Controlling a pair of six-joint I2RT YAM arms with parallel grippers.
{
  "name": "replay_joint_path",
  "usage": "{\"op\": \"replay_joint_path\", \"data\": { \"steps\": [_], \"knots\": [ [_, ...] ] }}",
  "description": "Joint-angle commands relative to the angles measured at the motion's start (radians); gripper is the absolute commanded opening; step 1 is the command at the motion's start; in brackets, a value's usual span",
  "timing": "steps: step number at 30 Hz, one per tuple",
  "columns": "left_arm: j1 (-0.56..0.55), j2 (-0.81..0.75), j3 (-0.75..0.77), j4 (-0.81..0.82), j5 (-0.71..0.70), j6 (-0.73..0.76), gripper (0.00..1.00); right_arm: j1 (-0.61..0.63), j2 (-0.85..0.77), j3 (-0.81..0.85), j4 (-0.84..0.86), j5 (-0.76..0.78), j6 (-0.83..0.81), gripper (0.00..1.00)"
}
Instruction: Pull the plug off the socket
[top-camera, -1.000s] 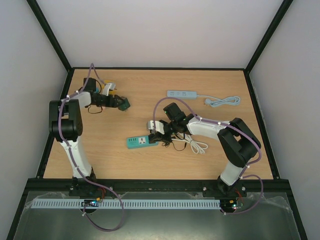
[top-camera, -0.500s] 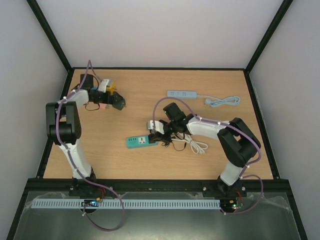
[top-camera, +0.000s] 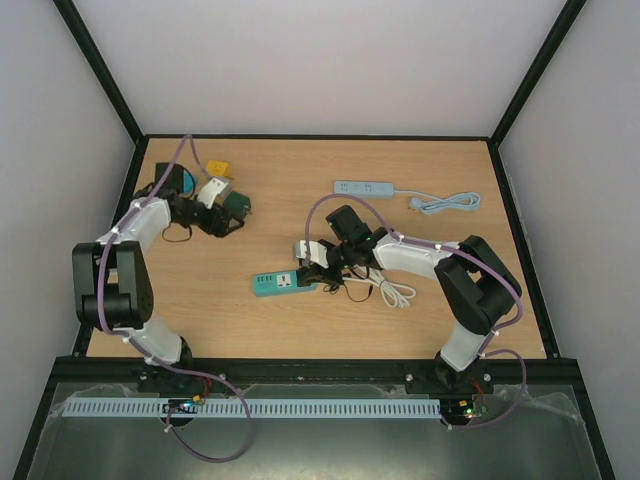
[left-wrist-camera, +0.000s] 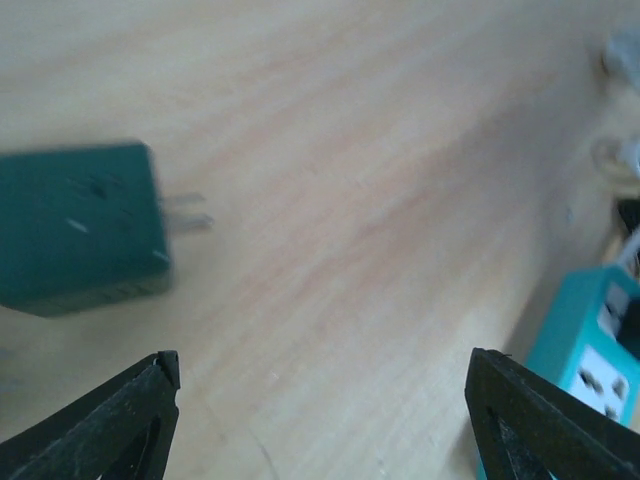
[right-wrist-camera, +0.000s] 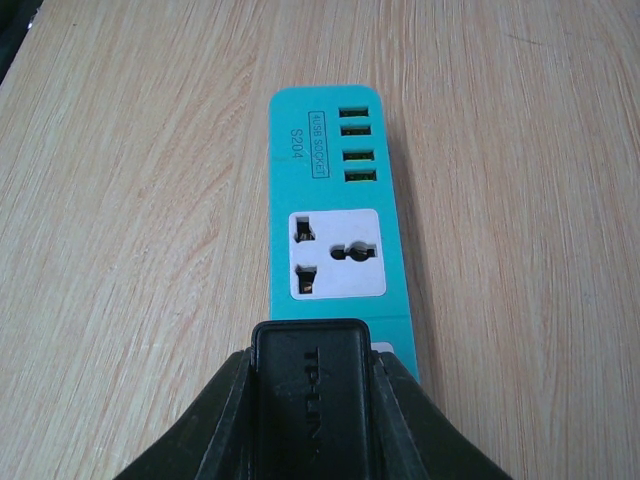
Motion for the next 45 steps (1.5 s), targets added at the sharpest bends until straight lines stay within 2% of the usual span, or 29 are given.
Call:
{"op": "replay_joint_path", "data": {
  "steps": [1,4,7,14,18,24,31,36,45],
  "knots": [
    [-0.055,-0.086,-0.085,-0.136,0.008,0.186,0.79,0.006,0.034,-0.035,-0.078,0.117,0.009,0.18],
    [-0.105,-0.143,-0.149,-0.171,-0.004,0.284,0.75,0.007,0.026,-0.037,-0.076,0.118,0.009,0.20],
    [-0.144,-0.197,-0.220,-0.162,-0.020,0.347,0.67,0.006,0.022,-0.037,-0.078,0.114,0.009,0.24],
    [-0.271,-0.304,-0.347,-0.086,-0.054,0.392,0.57,0.006,0.013,-0.039,-0.078,0.107,0.012,0.35],
    [-0.318,-0.339,-0.380,-0.020,-0.054,0.350,0.59,0.006,0.002,-0.032,-0.078,0.089,0.025,0.46],
    [-0.374,-0.328,-0.379,0.048,-0.054,0.287,0.74,0.004,-0.028,-0.030,-0.068,0.073,0.042,0.59],
    [-0.457,-0.323,-0.384,0.166,-0.056,0.228,0.71,-0.055,-0.062,-0.041,-0.058,0.030,0.050,0.60],
    [-0.527,-0.285,-0.367,0.192,-0.075,0.219,0.70,-0.101,-0.089,-0.038,-0.112,-0.010,0.028,0.60],
    [-0.615,-0.220,-0.360,0.251,-0.118,0.202,0.70,-0.222,-0.125,-0.058,-0.188,-0.103,0.022,0.54]
  ]
}}
